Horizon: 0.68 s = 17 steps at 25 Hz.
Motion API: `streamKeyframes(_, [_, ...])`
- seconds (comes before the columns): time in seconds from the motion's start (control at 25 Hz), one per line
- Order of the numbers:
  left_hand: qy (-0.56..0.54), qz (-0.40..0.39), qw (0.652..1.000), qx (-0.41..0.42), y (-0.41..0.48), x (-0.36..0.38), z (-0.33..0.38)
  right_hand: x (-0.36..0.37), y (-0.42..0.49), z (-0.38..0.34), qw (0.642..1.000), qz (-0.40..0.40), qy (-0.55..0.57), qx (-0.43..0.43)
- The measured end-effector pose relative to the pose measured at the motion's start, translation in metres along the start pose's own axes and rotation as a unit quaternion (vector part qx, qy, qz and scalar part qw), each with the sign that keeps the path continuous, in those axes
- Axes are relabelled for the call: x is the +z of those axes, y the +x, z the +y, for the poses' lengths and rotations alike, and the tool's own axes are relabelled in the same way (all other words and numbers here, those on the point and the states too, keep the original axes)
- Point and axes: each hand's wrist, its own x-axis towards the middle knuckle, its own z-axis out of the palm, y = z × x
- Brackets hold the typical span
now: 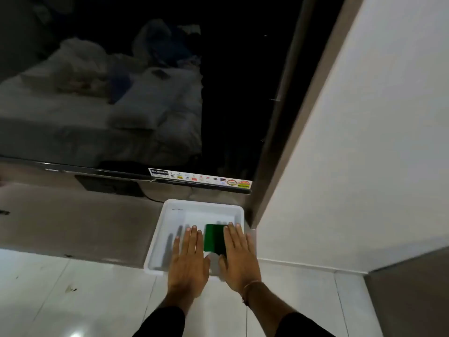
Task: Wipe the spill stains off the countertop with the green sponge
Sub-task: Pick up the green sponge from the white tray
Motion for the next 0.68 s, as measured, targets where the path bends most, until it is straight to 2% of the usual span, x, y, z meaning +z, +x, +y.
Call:
streamKeyframes(0.04, [0.008,0.020,1.000,0.000,0.010,0.004,-0.012,0.010,0.016,-0.011,0.999,-0.030,0.005,-0.013])
streamKeyframes(0.16, [0.044,0.009,0.999,-0.005,0.033,0.018,-0.030,0.037,0.047,-0.026,0.994,-0.106,-0.040,-0.009])
streamKeyframes(0.24, [0.040,-0.018,0.999,-0.011,0.046,0.025,-0.035,0.054,0.057,-0.024,0.990,-0.123,-0.066,0.006])
streamKeyframes(0.48, [0.018,-0.058,0.998,-0.021,0.055,0.042,-0.041,0.074,0.061,-0.017,0.993,-0.101,-0.066,0.019])
streamKeyframes(0.68, [0.044,-0.068,0.997,-0.001,0.051,0.033,-0.040,0.055,0.061,-0.021,0.996,-0.076,-0.052,0.014])
